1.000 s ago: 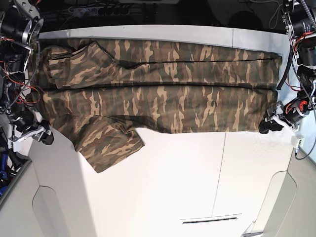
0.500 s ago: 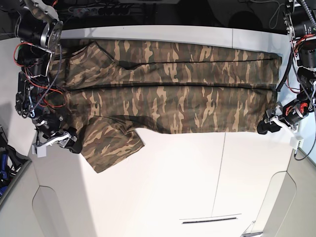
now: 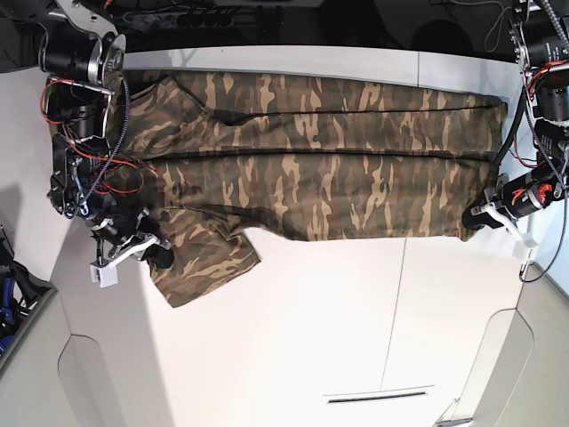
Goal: Fold the T-shirt properly
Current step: 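Fold the hem half over toward the collar with both grippers, then pull the folded strip taut and lay it down with both grippers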
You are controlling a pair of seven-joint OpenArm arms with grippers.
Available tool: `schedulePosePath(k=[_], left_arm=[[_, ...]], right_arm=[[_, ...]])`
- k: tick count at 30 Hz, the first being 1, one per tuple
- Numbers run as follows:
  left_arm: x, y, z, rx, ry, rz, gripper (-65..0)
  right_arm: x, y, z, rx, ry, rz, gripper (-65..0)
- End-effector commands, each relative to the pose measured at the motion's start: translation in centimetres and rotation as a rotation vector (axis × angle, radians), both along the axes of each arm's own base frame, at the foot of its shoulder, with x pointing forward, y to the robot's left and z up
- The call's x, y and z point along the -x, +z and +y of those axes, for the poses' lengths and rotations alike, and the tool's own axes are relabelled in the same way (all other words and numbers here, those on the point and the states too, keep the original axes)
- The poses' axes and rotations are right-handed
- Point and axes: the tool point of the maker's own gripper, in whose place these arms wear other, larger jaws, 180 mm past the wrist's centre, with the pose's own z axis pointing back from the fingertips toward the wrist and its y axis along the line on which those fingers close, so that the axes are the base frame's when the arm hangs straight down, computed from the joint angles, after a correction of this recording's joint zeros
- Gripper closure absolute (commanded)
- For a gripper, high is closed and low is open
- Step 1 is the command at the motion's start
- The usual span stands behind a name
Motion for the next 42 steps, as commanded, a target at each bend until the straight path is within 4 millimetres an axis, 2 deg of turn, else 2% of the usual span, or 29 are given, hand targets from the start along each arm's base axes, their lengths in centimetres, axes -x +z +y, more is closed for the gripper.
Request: schedulePosePath(k=[1,4,7,13,17,23,28,32,36,42], left_arm=[[-0.8,1.4,1.0,-0.018,0.000,-0.036,0.0],[-1.1,1.8,1.0,-0.017,-0.001,-0.040,0.0],[-1.6,3.1,0.7,0.020,-0.004,-0.067,0.0],[-1.1,5.8,-0.8,0.045,-0.105,-0.068,0.0],[0.1,7.6,-0.9,0.017,-0.163,-0.097,0.0],[2.0,9.2,-1.1,-0.048,-0.216,-0.137,0.0],[3.5,11.0,-0.1,-0.082,-0.201,-0.172,0.0],[5.4,11.6,-1.1,-0.035,-0.240,-0.148,0.0],[6.8,11.0,-1.6,-0.040,-0.263,-0.124,0.0],[9.0,9.2,-1.6,-0.042,-0.266,-0.055,0.0]], right_arm=[[-0.3,0.2,-0.3,0.034,0.018,0.013,0.0],[-0.4,0.9,-0.3,0.044,0.035,0.007,0.0],[-0.5,2.2,0.1,0.047,0.076,0.012,0.0],[0.9,5.7,0.3,0.040,0.188,0.029,0.0],[2.9,7.6,-0.7,0.060,0.226,-0.010,0.0],[6.6,9.3,-2.1,0.125,0.272,-0.056,0.0],[9.9,9.6,-3.5,0.212,0.301,-0.059,0.0],[12.1,9.7,-4.1,0.246,0.301,-0.053,0.0],[14.2,9.0,-4.3,0.248,0.306,-0.017,0.0],[17.2,7.4,-5.2,0.237,0.284,0.051,0.0]])
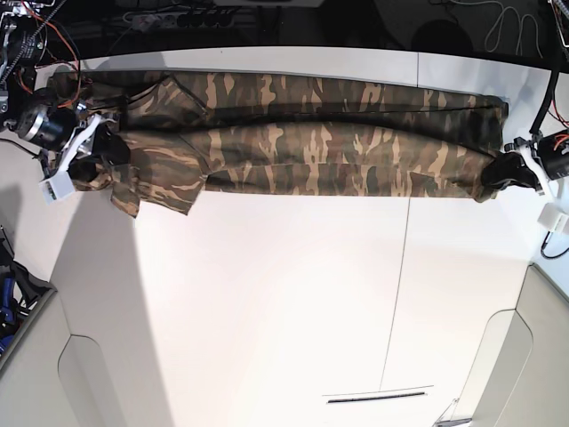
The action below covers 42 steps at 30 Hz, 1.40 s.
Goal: Fold the T-shirt properly
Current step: 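Pull the folded strip taut and lay it down with both grippers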
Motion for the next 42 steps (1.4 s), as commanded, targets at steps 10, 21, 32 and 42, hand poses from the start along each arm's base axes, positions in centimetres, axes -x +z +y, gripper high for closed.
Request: schedulePosePath(k=[10,21,32,42], left_arm=[[0.5,-0.6,-1.0,0.034,0.011,-0.014,-32.0],[0.5,-0.7,0.0,0.000,0.040,-0.016,-32.0],[0.9,-1.0,1.7,-0.033,0.121,-0.079,-39.1],[2.1,-3.1,0.7,-0.021,0.141,-0.037,-47.7]], right_arm=[[1.5,-2.0,-3.2,0.133,-0.098,0.027,-28.6],[0.9,1.6,-7.1,0.097,-0.246,-0.060,-32.3],[-0.5,6.9,-7.9,0.079,-0.368,-0.270,-17.9],[0.3,1.5,-7.2,0.078,-0.378,-0.140,0.0]])
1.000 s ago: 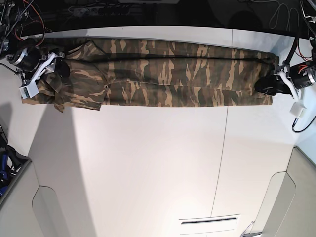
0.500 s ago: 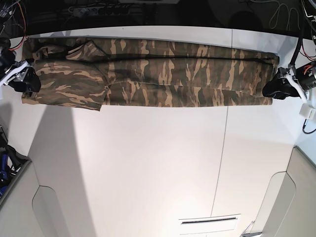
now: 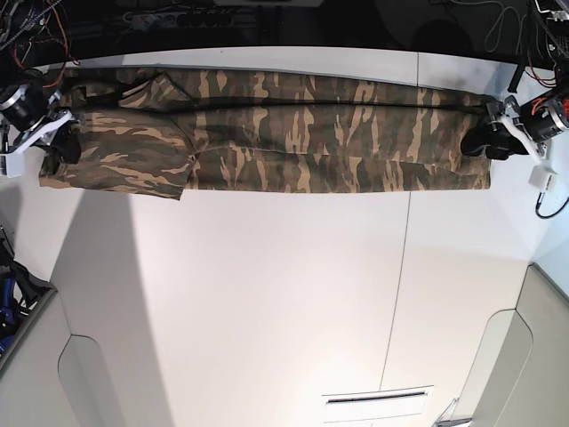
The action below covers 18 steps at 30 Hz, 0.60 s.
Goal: Fold the T-shirt properly
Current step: 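Pull the folded strip taut and lay it down with both grippers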
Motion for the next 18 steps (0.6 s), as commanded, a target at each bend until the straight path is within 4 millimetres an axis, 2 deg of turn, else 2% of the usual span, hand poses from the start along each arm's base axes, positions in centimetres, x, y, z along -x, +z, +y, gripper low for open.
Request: schedulePosePath(k=[1,5,9,18], left_arm=[[-0.6,0.8,0.4,-0.013,-0.005,-0.033,-47.7],[-0.5,-0.1,0.8,-0.071,0.009,-0.033,-47.7],[-1.5,0.4,2.1,-0.143,0.026,-0.095,-47.7],[-1.2,-0.4,3.2,-0.209,0.036,-0.087,-47.7]], right_arm=[[-0.3,0.3,-0.5,-0.002,-0.008,-0.024,0.0],[0.9,-2.7,-0.9,-0.064,-0.049,0.055,0.0],[2.0,-4.7,-1.1,-0.106,-0.075,0.109,0.0],[1.7,-4.4,-0.6,-0.154,-0.079,0.088,0.0]])
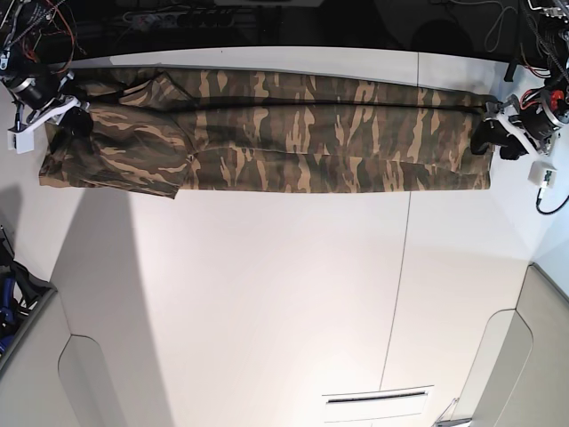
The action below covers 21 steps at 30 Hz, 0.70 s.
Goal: Fold the T-shirt properly
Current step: 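Pull the folded strip taut and lay it down with both grippers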
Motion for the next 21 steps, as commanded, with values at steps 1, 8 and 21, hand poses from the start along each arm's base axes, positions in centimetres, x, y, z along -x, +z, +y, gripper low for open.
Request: schedulePosePath(k=[1,8,21], left_arm=[[-0.5,0.8,0.6,-0.010,-0.003,-0.028,-47.7],[0.4,-0.6,0.8,0.037,0.034,0.012,-47.7],[1.9,-1.7,-3.2,0.259,0.042,0.089,-47.4]], right_arm=[[-0.7,1.0,-0.4,0.000,0.000,-0.038,0.0],[-0.6,1.0,-0.3,-0.003,0.000,-0.038,0.0],[-0.9,1.3,0.0,-0.030,-0.003,-0.056,0.0]])
